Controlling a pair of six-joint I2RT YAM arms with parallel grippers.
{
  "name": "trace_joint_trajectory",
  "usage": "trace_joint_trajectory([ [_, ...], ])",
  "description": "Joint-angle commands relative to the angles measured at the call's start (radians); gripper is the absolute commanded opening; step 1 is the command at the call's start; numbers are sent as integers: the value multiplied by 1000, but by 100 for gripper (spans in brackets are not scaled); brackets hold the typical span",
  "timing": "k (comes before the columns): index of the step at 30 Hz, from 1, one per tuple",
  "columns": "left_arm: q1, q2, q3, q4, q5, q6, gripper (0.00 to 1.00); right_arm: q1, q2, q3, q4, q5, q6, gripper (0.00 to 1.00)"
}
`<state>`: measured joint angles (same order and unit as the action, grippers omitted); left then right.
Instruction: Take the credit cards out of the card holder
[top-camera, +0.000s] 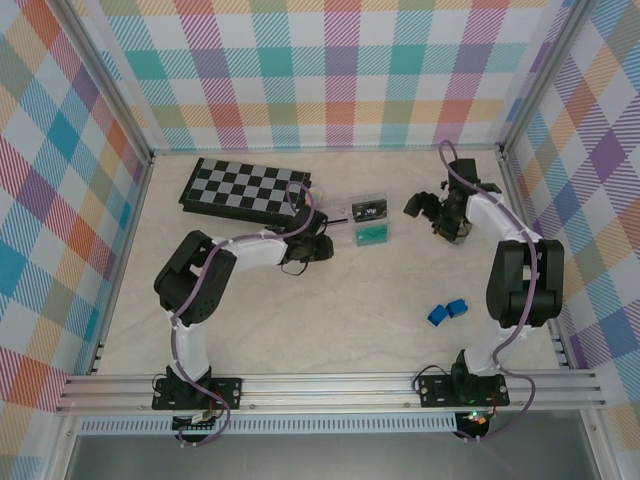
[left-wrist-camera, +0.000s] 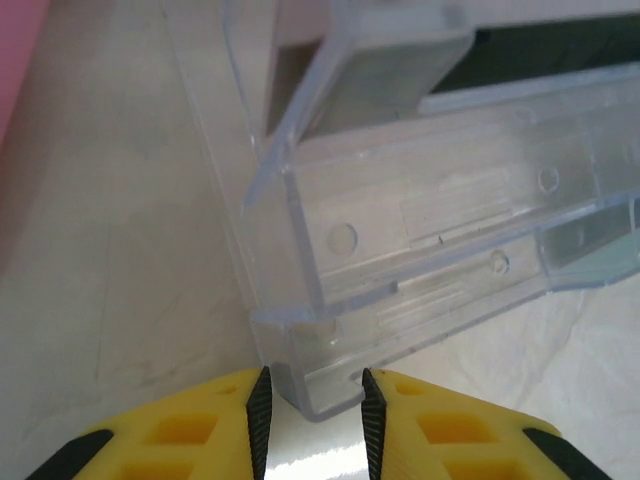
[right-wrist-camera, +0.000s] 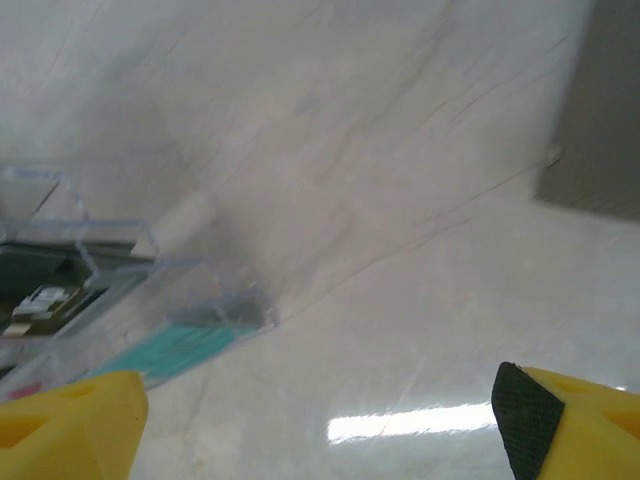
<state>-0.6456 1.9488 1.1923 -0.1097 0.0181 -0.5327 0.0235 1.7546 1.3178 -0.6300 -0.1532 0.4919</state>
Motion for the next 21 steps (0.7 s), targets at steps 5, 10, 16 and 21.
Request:
trace_joint_trajectory([
  [5, -5, 1, 41, -66, -80, -4, 34, -70, 153, 170, -128, 266, -23, 92],
  [10, -5, -101, -2, -96, -60, -25, 45, -104, 269, 293, -182, 304, -56, 94],
  [16, 0, -248, -43, -195, -83, -48, 55, -106, 397, 412, -256, 332, -98, 92],
  [21, 11, -306, -51, -261, -106, -62, 62, -99, 426, 395, -262, 267, -125, 82],
])
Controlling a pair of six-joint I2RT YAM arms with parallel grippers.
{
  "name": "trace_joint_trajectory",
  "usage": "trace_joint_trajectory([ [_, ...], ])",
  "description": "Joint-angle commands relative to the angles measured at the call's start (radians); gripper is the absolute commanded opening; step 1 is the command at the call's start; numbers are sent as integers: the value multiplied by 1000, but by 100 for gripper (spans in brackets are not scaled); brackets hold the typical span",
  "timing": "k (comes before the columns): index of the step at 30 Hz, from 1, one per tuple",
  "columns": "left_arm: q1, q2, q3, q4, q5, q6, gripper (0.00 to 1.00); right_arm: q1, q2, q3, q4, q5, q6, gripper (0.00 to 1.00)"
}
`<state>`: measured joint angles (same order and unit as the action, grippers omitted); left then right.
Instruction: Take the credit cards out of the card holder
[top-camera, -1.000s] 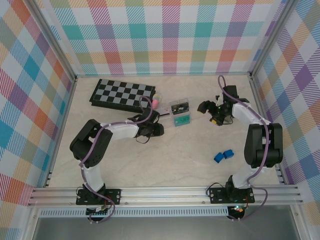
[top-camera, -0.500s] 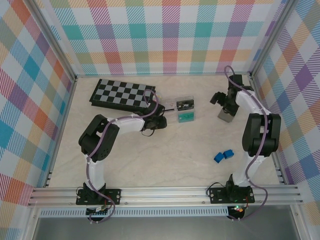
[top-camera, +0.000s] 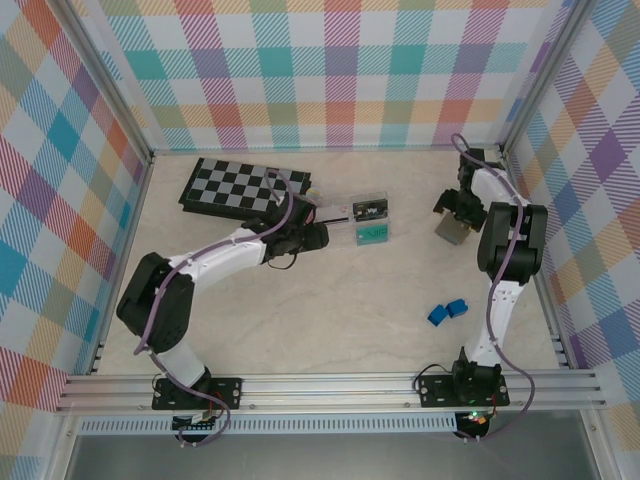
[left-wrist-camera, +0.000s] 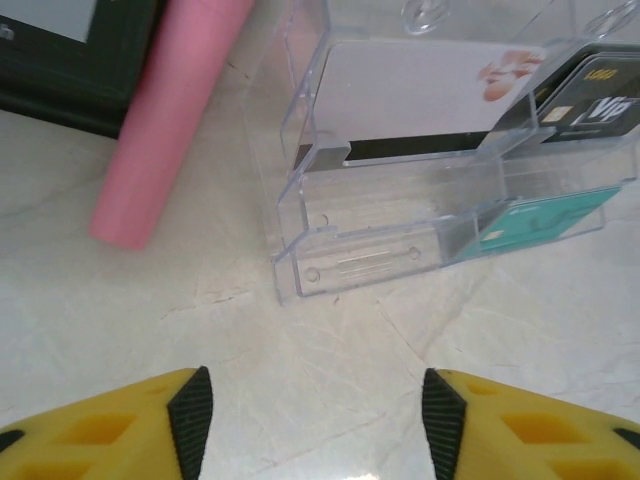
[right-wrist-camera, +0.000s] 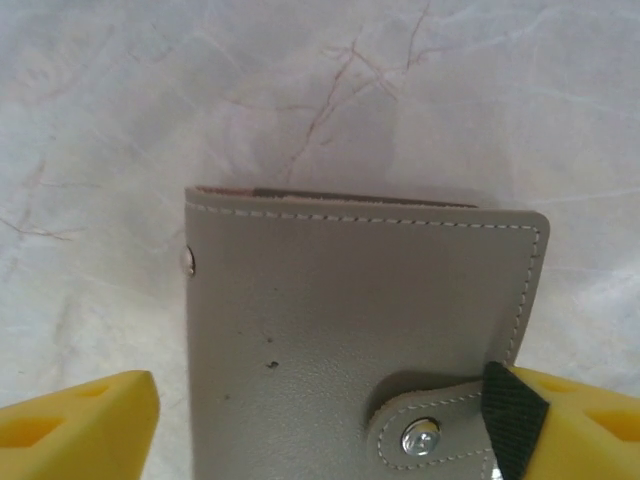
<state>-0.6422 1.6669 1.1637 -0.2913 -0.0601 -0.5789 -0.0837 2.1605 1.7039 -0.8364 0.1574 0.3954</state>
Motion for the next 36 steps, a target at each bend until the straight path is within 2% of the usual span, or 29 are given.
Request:
trace_joint_trajectory([
  [1, 10, -32, -23, -86, -28, -20, 64, 16, 20, 0, -61, -48, -34, 79],
  [8, 25, -58, -25, -106, -49, -45, 73, 104, -36, -110, -63, -65, -43, 75],
  [11, 35, -62, -33, -114, -60, -58, 76, 158, -94, -209, -52, -99, -21, 74],
  [22, 109, -102, -79, -135, -49, -109, 94, 450, -357, -552, -55, -159, 57, 74],
  [23, 115, -108, -84, -133, -46, -114, 99, 481, -369, -570, -54, -162, 70, 74],
  [28, 156, -136, -116, -117, -33, -125, 100, 657, -402, -600, -24, -199, 139, 73],
  [30, 171, -145, -127, -116, -24, -135, 100, 697, -408, -583, -5, -220, 156, 73],
  [33, 191, -161, -143, -115, 5, -145, 100, 703, -436, -556, 23, -251, 186, 73],
  [36, 196, -167, -148, -116, 61, -135, 100, 699, -479, -541, 38, -184, 180, 72],
])
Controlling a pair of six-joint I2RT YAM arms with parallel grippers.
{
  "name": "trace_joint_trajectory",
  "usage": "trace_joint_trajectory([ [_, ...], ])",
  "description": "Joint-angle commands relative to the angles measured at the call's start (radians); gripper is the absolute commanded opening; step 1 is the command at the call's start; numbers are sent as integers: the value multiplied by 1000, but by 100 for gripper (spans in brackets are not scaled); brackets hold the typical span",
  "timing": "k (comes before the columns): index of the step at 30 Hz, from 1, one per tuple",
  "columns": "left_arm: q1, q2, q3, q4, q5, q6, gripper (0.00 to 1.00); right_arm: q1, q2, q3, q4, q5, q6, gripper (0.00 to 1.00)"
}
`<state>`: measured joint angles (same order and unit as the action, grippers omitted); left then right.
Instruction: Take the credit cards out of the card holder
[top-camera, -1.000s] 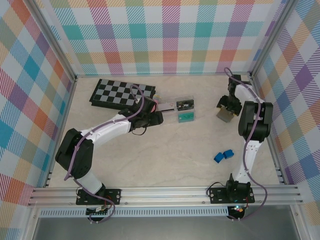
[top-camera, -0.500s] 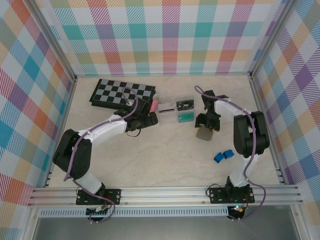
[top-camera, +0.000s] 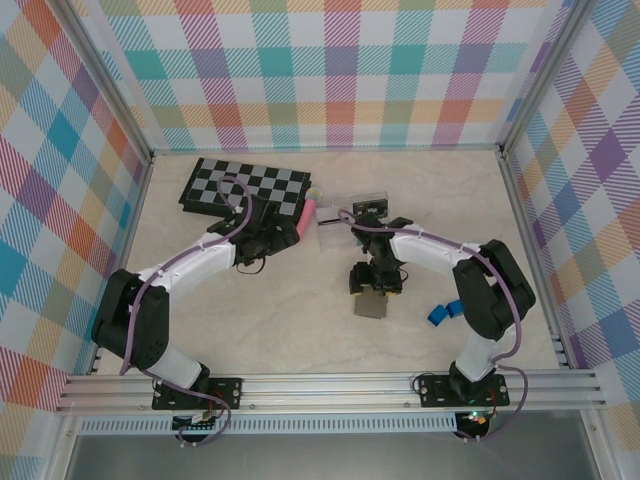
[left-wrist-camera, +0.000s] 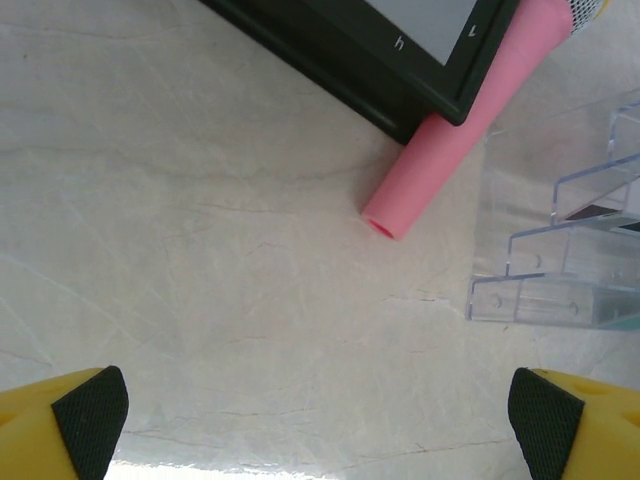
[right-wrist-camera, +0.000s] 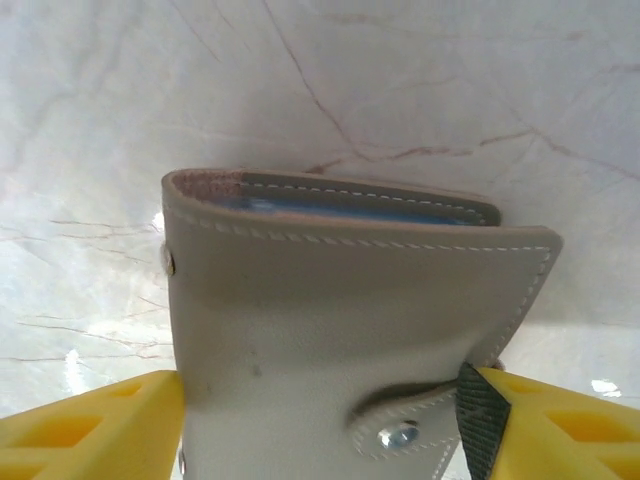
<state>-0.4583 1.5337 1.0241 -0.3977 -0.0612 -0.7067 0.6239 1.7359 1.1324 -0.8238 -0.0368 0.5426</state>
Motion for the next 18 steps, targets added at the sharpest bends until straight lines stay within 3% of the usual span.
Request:
trace_joint_trajectory([
  [1, 12, -31, -7, -3, 100, 0, 99, -18, -64, 30, 22, 27, 31, 71],
  [10, -16, 3, -47, 67, 350, -18, 81, -86, -95, -72, 53, -63, 56, 69],
  [18, -45, 37, -65, 111, 514, -32, 60, -85, -54, -127, 147, -158, 74, 50],
])
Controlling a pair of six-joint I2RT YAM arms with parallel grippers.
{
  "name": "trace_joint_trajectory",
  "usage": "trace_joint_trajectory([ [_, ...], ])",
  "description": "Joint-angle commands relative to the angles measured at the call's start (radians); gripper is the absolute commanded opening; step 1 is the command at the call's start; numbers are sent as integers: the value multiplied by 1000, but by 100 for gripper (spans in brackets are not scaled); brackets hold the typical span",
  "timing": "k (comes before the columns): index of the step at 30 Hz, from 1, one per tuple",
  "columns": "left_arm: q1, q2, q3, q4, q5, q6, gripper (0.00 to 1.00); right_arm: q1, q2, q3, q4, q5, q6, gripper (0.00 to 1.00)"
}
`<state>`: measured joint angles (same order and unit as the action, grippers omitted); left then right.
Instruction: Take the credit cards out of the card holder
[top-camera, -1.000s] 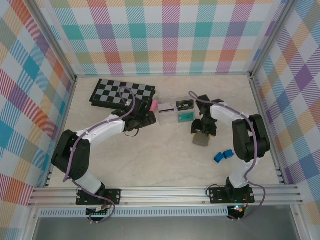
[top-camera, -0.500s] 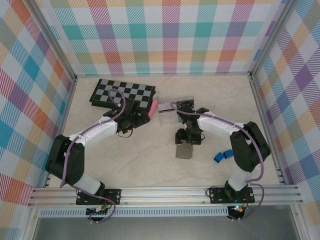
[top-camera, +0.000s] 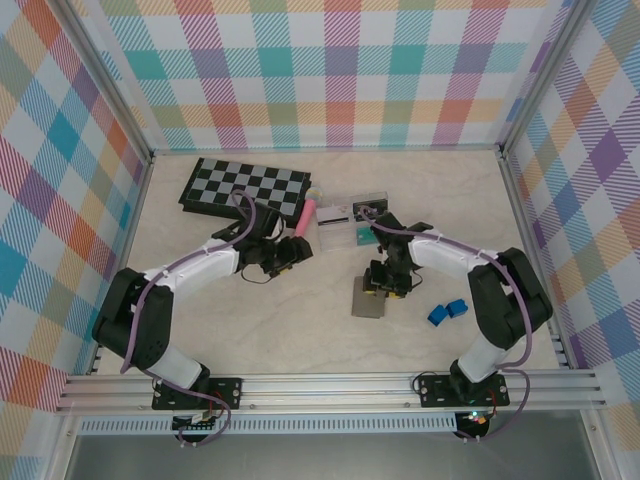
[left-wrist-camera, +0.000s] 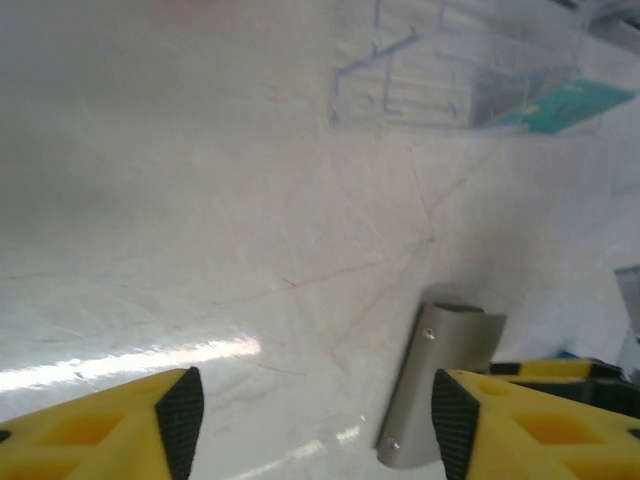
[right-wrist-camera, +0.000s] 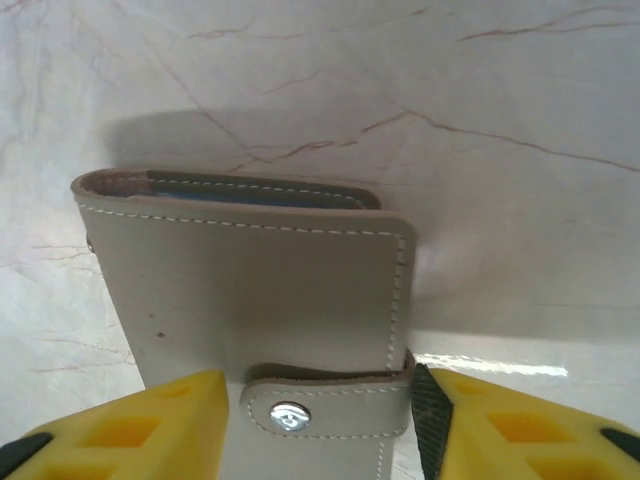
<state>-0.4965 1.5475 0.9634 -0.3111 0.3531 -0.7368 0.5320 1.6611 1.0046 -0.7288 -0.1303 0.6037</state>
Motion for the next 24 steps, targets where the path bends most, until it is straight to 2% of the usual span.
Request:
trace_joint_trajectory([
  [1, -8, 30, -5, 62, 116, -4, 57, 8, 28, 6, 57, -74, 10, 48],
  [4, -21, 45, -22, 97, 151, -26, 52, 9, 48, 19, 86, -114, 8, 43],
  [12, -76, 78, -95, 223, 173, -131, 43, 55, 141, 76, 180, -228, 34, 42],
  [18, -108, 102, -134, 264, 163, -161, 42, 62, 180, 102, 197, -247, 30, 42],
  [24, -111, 136, -168, 337, 209, -185, 43, 63, 196, 106, 196, -249, 24, 43],
])
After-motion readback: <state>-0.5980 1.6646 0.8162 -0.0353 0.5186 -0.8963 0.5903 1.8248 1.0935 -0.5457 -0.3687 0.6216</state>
